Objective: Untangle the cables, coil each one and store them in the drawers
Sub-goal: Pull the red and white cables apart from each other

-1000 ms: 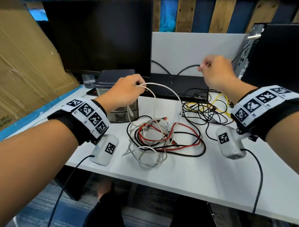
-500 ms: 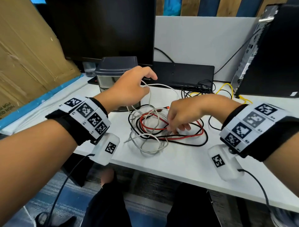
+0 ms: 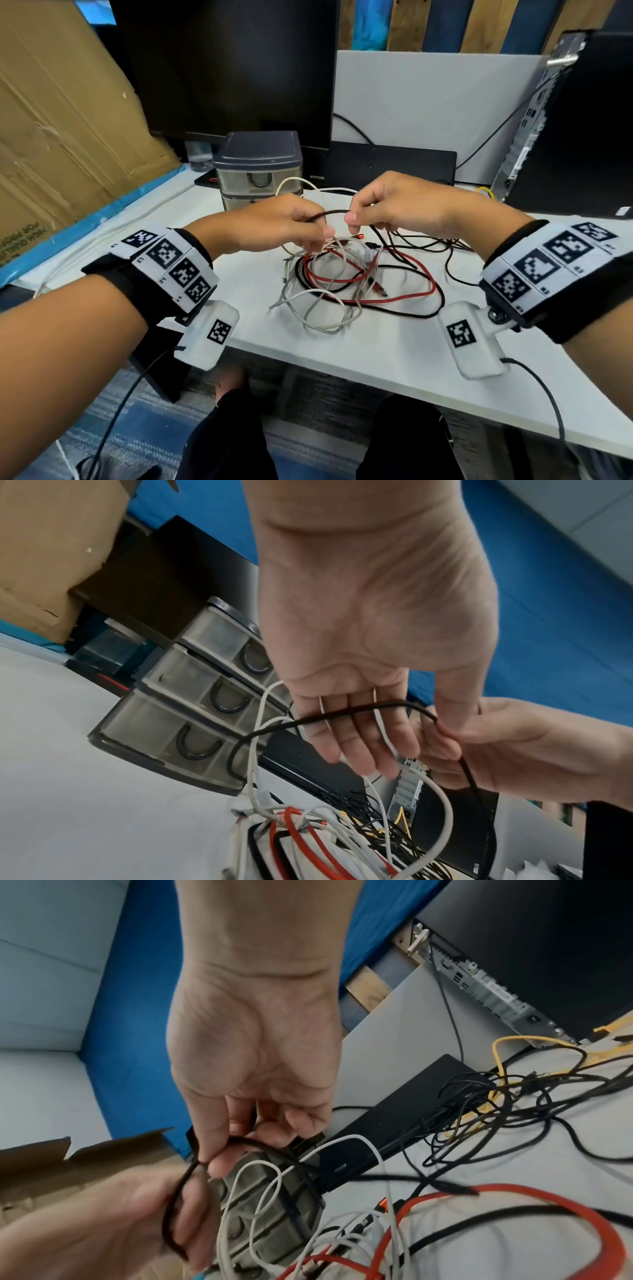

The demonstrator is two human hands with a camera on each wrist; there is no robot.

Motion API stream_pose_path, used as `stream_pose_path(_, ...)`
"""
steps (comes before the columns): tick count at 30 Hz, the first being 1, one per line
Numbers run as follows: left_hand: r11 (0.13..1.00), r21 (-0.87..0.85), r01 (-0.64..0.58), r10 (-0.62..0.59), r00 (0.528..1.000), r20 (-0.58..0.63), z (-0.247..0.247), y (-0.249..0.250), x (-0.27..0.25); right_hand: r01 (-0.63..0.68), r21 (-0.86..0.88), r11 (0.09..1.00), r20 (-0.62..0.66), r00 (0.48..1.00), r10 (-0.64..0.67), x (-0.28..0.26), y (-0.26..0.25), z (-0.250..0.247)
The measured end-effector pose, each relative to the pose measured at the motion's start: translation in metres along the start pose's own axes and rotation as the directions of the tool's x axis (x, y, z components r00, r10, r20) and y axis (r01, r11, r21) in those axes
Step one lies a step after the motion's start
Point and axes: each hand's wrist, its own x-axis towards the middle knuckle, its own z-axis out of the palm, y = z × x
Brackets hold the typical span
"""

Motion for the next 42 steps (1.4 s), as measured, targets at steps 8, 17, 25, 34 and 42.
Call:
stream_pose_path(8,0.997,0.050,-0.063,0.080,0.825,-0.559,-0.025,0.001,0.005,-0.065,0.008,0.998,-0.108,0.992,0.065,0.010,0.014,-0.007)
stream_pose_path(17,0.997,0.069,0.025,0.040,0.608,-0.793,-0.046,-0.018,-0.002,-0.378,-0.056,0.924,-0.606,0.749,0.269,0.015,0.070,-0.031)
stream_pose_path(25,0.956,0.210,0.204,0.016,0.680,-0.733,-0.053,-0.021,-0.005,-0.328,-0.198,0.924,-0.841,0.540,0.011,0.010,0.034,-0.077)
stream_pose_path(34,0.946,0.088,0.312,-0.187,0.746,-0.639,-0.078,-0.015,-0.004,0.073,-0.121,0.990,-0.776,0.615,-0.140,0.035,-0.045,-0.059)
stream_pose_path(42,0.838,-0.498,0.223,-0.447,0.805,-0.391,-0.095,-0.003,-0.012,0.102,0.383,0.918,-0.171,0.985,-0.038,0.023,-0.077,-0.007)
